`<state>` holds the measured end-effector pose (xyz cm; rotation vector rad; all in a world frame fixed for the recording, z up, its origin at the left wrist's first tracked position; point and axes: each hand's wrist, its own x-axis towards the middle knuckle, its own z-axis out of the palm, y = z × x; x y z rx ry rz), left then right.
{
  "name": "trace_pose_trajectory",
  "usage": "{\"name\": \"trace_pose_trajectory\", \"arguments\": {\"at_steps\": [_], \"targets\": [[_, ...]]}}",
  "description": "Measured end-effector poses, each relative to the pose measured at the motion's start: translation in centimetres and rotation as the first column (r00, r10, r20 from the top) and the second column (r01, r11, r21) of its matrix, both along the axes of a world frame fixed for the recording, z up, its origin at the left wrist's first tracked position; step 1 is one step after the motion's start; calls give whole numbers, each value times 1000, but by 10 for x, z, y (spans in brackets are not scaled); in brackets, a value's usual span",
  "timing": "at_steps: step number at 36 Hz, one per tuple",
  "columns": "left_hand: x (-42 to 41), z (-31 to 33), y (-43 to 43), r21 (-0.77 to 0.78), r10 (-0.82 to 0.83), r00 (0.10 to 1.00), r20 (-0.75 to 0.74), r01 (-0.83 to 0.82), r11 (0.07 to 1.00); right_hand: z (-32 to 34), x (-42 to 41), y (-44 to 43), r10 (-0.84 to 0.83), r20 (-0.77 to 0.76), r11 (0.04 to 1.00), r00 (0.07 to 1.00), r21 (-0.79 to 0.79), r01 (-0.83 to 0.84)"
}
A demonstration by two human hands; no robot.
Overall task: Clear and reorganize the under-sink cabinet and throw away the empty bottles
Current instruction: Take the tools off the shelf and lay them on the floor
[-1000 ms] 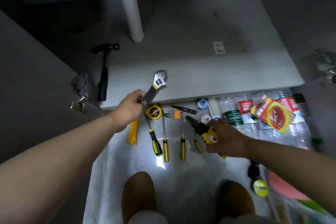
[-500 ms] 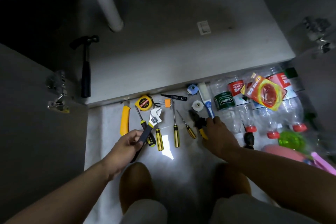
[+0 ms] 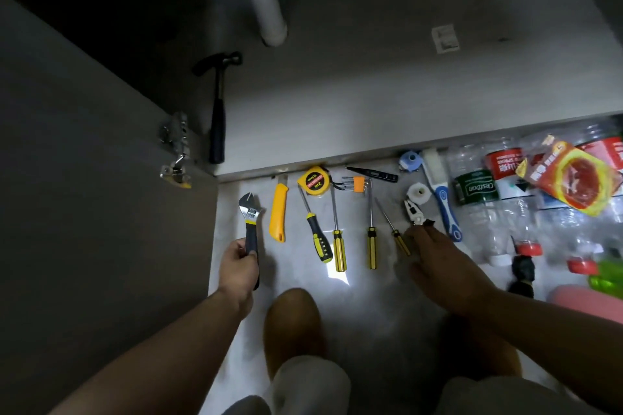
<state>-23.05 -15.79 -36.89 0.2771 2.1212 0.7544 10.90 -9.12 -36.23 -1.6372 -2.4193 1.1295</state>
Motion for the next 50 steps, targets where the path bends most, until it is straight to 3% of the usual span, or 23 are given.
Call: {"name": "trace_pose_trajectory", "arguments": {"at_steps": [7,11,14,18,22,24,27,30,35,41,45,50], "targets": [[-3,-6,3,9,2,998,-58,-1,1000,6,-3,5,31,-30,999,999,-30,-32],[6,2,-3,69,-138,985,-99,146,987,9,0,7,18,-49,999,999,-38,-20],[18,12,-4,116,-333,943,-6,331,936,12,1,7,-37,-79,996,996,-86,30],[43,26,4,185,-592,801,90,571,800,15,-4,8,-210,-121,948,970,-269,171],[68,35,18,177,-821,523,229,807,563,22,-13,8,-533,-221,706,817,-649,285],[80,37,24,185,-875,405,265,869,459,26,-13,8,-537,-224,693,813,-668,273],[90,33,30,179,-901,334,278,903,390,26,-10,6,-476,-197,735,857,-625,264],[86,26,34,166,-896,401,190,886,432,19,-1,1,-439,-124,728,890,-630,272],[65,20,50,183,-743,669,9,729,659,4,19,-5,-417,-5,709,909,-627,322],[47,23,62,204,-675,728,-122,684,700,-4,25,-2,-313,138,746,940,-576,333],[41,28,71,235,-623,755,-205,656,717,0,16,-5,-154,211,859,965,-455,236],[26,55,102,245,-523,711,-470,675,696,13,14,-7,-44,238,919,970,-372,133]]}}
